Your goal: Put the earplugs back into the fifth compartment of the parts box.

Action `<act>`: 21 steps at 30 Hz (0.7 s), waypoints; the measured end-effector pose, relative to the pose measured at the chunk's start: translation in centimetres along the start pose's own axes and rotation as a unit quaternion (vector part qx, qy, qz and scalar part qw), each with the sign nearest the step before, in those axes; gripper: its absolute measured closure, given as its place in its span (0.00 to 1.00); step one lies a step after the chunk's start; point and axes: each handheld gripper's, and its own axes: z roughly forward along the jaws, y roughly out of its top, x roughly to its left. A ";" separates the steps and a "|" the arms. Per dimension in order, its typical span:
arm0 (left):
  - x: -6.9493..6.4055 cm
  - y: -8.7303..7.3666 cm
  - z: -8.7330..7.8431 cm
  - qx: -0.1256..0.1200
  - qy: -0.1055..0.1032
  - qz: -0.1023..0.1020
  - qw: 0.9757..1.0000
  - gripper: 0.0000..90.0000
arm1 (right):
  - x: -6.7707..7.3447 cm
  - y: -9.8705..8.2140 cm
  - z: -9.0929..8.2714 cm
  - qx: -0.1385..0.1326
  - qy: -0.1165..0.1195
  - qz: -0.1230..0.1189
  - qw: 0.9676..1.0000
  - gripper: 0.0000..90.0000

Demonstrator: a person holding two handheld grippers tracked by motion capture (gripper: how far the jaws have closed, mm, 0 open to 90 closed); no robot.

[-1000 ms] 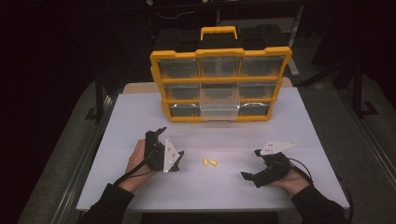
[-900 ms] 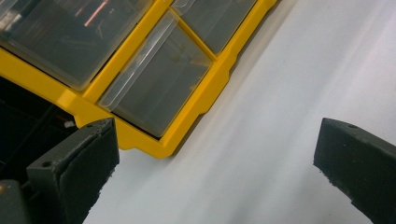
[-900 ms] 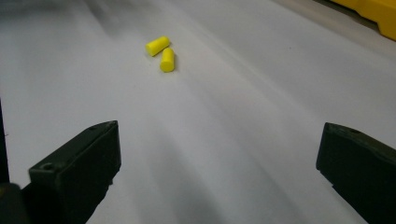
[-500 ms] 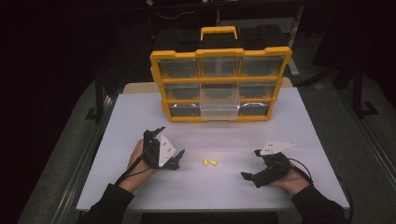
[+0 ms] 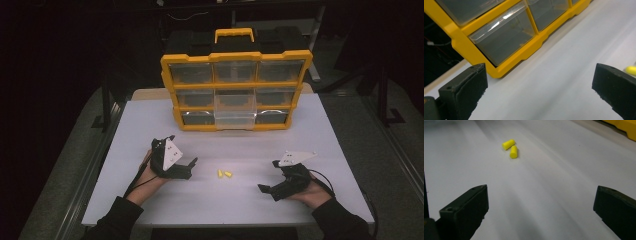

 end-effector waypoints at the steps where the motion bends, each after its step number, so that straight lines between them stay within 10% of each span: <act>1: 0.1 0.0 0.0 -0.001 -0.002 -0.009 1.000 0.00 | 0.0 0.0 0.0 0.000 0.000 0.000 1.000 0.00; 13: 1.7 -0.4 0.0 -0.010 -0.043 -0.114 0.993 0.00 | 0.0 0.0 0.0 0.000 0.000 0.001 1.000 0.00; 21: 2.2 -1.0 0.0 -0.008 -0.071 -0.135 0.988 0.00 | 0.0 0.0 0.0 -0.001 0.000 0.001 1.000 0.00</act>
